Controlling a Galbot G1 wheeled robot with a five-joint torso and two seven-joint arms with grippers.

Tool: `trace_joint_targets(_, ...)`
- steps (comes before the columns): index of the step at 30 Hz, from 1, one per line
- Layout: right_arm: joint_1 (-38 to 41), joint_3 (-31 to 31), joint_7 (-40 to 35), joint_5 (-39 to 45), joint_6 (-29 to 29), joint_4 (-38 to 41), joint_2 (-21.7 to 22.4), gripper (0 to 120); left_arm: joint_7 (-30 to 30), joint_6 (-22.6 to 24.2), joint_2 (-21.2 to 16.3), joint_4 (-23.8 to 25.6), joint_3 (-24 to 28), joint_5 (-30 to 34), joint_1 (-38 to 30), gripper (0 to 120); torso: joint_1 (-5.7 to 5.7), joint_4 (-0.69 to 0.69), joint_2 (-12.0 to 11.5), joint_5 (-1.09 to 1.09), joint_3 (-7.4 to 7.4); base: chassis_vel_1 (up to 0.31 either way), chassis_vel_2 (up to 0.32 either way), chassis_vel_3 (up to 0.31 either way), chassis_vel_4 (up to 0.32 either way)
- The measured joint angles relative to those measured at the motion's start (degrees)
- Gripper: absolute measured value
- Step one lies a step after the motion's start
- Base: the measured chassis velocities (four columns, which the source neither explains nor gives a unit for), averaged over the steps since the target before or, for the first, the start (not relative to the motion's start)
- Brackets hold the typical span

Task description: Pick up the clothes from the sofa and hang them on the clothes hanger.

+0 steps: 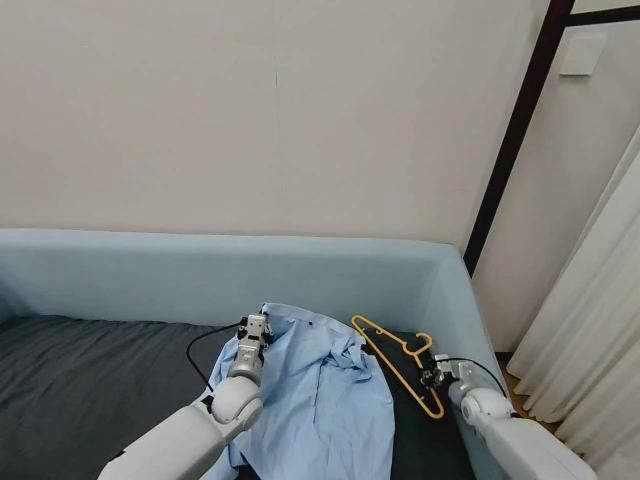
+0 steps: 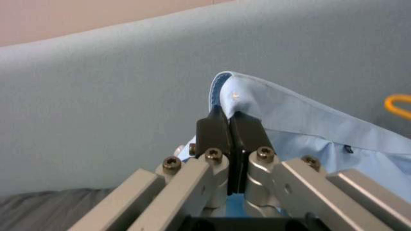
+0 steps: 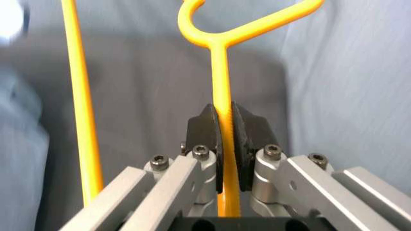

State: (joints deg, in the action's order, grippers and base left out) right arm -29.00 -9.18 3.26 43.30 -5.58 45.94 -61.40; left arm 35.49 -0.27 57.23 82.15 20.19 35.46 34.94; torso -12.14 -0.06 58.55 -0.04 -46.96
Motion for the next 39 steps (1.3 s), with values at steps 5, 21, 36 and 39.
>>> trace_joint_targets(5,-0.81,0.08,-1.79,-0.19,1.47,7.69,2.51,5,0.08,0.01,-0.55,1.05,-1.06,-0.05,1.44,0,0.00,0.01,0.00,0.00,0.00,0.000,0.000,0.000,0.000)
trace_joint_targets(21,-30.51,7.94,-9.54,-28.02,7.14,47.80,14.80,5,1.55,2.50,-3.38,6.38,-1.71,2.09,1.88,0,0.00,0.00,0.00,0.00,0.01,0.000,0.000,0.000,0.000)
trace_joint_targets(36,-32.01,3.36,-11.55,-45.07,10.00,48.26,11.43,5,4.73,6.04,-5.59,12.39,1.71,3.19,1.78,0,0.01,0.01,0.00,0.00,0.00,0.000,0.000,0.000,0.000)
trace_joint_targets(39,-30.03,2.21,-12.06,-44.56,9.09,46.80,10.30,5,5.13,6.45,-6.15,13.41,2.24,3.70,1.55,0,0.00,0.01,0.00,0.00,0.00,0.000,0.000,0.000,0.000)
